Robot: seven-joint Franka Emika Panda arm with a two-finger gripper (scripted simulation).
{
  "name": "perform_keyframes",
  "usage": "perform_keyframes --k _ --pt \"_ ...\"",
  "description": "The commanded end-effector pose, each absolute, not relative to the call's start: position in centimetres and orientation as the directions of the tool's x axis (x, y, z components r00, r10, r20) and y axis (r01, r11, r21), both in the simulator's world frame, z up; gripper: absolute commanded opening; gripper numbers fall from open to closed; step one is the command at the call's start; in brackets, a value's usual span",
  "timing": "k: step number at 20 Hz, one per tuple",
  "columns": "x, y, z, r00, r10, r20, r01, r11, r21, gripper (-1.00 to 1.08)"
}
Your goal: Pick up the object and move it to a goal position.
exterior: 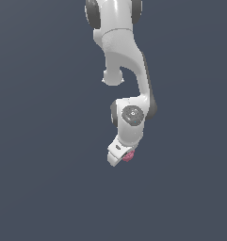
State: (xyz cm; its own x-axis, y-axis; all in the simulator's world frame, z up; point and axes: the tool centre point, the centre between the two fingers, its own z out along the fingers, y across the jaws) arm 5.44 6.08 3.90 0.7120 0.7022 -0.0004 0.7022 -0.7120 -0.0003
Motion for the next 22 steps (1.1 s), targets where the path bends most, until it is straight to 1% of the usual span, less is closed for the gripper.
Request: perform_keyframes --k 1,13,18,22 --pt "5.5 6.1 3.9 0.712 0.702 0.000 0.702 -0.712 0.000 -1.00" --pt "5.3 6.2 4.5 0.712 0.702 0.000 0.702 -0.712 0.000 -1.00" --pt "4.7 6.7 6.2 0.712 0.702 0.000 0.702 -0.712 0.000 -1.00" --pt "3.9 7.4 8.6 0.712 0.702 0.000 0.702 -0.712 0.000 -1.00"
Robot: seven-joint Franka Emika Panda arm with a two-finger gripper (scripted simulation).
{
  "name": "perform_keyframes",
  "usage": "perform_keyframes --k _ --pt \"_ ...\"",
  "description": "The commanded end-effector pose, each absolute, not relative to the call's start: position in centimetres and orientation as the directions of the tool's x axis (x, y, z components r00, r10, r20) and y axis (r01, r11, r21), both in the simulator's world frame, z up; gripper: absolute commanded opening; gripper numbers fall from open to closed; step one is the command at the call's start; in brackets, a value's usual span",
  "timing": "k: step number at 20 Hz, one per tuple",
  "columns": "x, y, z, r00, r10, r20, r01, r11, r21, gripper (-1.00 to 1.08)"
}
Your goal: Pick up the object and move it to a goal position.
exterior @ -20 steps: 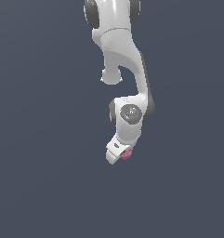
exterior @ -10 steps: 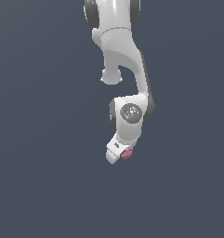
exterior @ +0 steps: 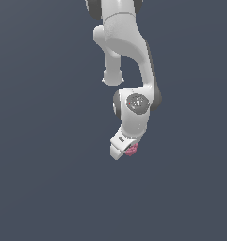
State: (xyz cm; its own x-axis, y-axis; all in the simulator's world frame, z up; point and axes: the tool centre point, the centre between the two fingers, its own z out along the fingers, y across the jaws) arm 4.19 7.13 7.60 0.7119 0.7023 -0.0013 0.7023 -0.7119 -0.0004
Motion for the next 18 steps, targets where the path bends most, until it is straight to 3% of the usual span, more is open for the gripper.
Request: perform_keyframes --k 1,18 --pt "3.7 7.6 9.3 0.712 0.703 -0.001 0.703 -0.712 0.001 -1.00" --pt "-2.1 12.8 27.4 0.710 0.704 -0.002 0.704 -0.710 0.002 -1.00"
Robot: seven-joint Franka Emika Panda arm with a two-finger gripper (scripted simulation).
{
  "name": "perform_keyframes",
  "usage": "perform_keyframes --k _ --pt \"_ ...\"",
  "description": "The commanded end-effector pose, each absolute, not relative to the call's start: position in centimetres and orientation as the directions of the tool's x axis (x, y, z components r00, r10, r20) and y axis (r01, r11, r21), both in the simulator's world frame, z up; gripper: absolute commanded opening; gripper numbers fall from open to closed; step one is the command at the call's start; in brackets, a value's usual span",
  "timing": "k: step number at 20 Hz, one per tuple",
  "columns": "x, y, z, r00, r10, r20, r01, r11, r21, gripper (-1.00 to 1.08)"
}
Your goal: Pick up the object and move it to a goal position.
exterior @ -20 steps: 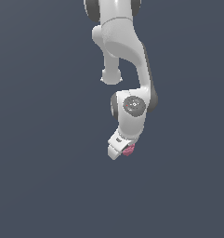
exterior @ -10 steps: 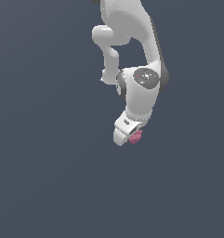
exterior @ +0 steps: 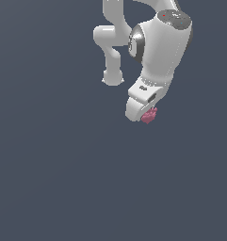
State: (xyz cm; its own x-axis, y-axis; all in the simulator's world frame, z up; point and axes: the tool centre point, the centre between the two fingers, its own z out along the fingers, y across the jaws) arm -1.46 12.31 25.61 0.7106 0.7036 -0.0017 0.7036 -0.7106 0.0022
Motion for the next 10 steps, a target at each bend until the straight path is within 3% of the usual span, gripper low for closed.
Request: perform_keyframes --k 1,10 --pt "-2.4 13.2 28.5 0.710 0.704 -0.002 0.704 -0.710 0.002 -1.00" --pt "-5.4 16.1 38.8 0.710 0.704 -0.001 0.704 -0.710 0.001 -1.00"
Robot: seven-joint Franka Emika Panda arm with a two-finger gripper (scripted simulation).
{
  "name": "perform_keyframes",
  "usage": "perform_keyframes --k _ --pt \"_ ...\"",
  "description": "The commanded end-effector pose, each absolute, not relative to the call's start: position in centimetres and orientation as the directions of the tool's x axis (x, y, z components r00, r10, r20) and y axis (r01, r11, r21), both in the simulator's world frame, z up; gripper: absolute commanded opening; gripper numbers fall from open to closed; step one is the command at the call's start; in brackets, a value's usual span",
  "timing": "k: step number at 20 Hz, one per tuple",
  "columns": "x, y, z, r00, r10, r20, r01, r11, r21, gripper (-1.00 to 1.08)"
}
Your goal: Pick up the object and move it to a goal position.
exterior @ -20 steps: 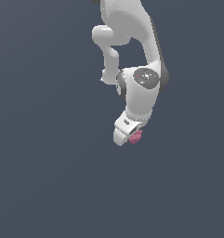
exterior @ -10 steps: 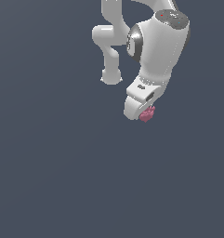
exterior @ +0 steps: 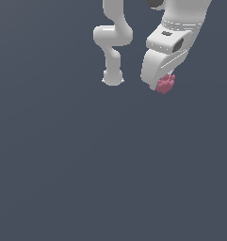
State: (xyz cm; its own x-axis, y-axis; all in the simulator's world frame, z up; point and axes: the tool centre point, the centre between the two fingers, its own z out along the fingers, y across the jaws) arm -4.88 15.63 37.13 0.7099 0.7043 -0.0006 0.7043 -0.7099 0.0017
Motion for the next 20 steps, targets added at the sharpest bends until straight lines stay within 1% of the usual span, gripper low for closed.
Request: perform_keyframes --k 1,6,10,15,20 --pt "-5.7 16.4 39.9 0.710 0.704 -0.001 0.704 -0.710 0.001 -1.00" --pt "-6.9 17.7 44.6 0.710 0.704 -0.001 0.704 -0.710 0.000 -1.00" --pt "-7.6 18.5 47.3 0.711 0.703 0.000 0.703 -0.711 0.000 -1.00" --pt "-8.0 19.1 49.5 0.712 0.702 0.000 0.702 -0.712 0.000 -1.00" --pt "-8.1 19.4 50.4 0.712 0.702 0.000 0.702 -0.712 0.000 -1.00"
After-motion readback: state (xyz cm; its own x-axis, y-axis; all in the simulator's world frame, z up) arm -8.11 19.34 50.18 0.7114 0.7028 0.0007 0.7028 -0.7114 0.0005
